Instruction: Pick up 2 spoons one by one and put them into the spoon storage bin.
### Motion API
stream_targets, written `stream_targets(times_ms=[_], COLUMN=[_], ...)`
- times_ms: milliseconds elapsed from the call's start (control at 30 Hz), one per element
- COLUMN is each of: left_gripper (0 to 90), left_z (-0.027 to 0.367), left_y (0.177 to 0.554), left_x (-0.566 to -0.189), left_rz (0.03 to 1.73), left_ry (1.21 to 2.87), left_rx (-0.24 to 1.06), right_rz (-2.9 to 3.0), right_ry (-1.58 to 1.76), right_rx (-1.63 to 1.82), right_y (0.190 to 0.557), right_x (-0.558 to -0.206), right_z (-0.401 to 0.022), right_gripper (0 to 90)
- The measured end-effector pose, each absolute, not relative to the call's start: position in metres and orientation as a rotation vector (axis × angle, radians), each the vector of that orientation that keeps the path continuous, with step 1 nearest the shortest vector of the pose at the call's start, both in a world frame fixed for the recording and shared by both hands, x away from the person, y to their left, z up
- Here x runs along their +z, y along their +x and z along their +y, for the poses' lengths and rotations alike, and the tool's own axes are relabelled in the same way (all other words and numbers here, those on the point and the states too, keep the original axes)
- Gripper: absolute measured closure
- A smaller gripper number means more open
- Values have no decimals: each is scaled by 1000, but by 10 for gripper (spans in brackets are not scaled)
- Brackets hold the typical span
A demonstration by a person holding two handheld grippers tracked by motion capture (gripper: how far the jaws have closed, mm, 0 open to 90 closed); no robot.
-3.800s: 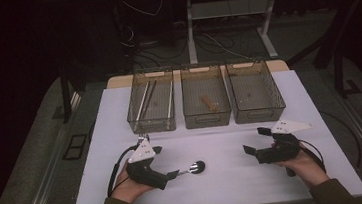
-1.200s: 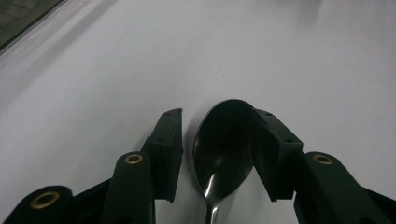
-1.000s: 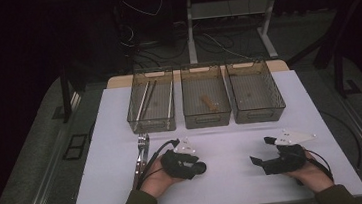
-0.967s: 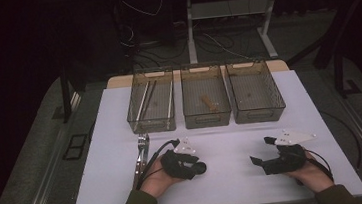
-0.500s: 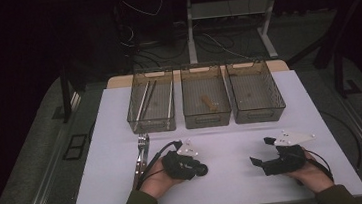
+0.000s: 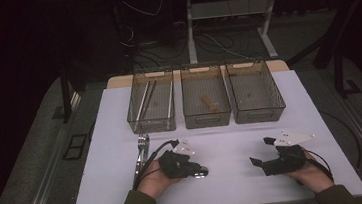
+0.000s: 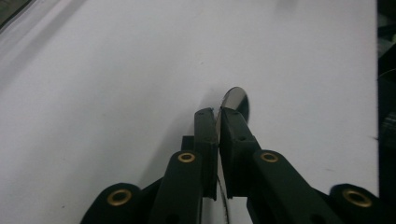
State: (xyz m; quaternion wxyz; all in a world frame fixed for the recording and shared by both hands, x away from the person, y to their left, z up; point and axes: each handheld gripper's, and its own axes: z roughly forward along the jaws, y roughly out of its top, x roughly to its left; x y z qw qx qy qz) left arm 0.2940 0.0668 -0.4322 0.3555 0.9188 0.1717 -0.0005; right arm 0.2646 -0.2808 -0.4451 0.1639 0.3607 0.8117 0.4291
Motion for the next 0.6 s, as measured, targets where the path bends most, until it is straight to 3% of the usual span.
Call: stream_targets(times_ms=[367, 600], left_gripper=[889, 889], left_z=[71, 73], left_y=[295, 298], left_x=[-431, -430], left_rz=[466, 497], left_ry=[2358, 2356], left_rx=[-71, -49], right_rz=[2312, 2308], right_ry=[1027, 1031], right_rx=[1232, 1247], right_y=[265, 265], right_x=[-444, -444], right_z=[-281, -281], right_gripper=[123, 123])
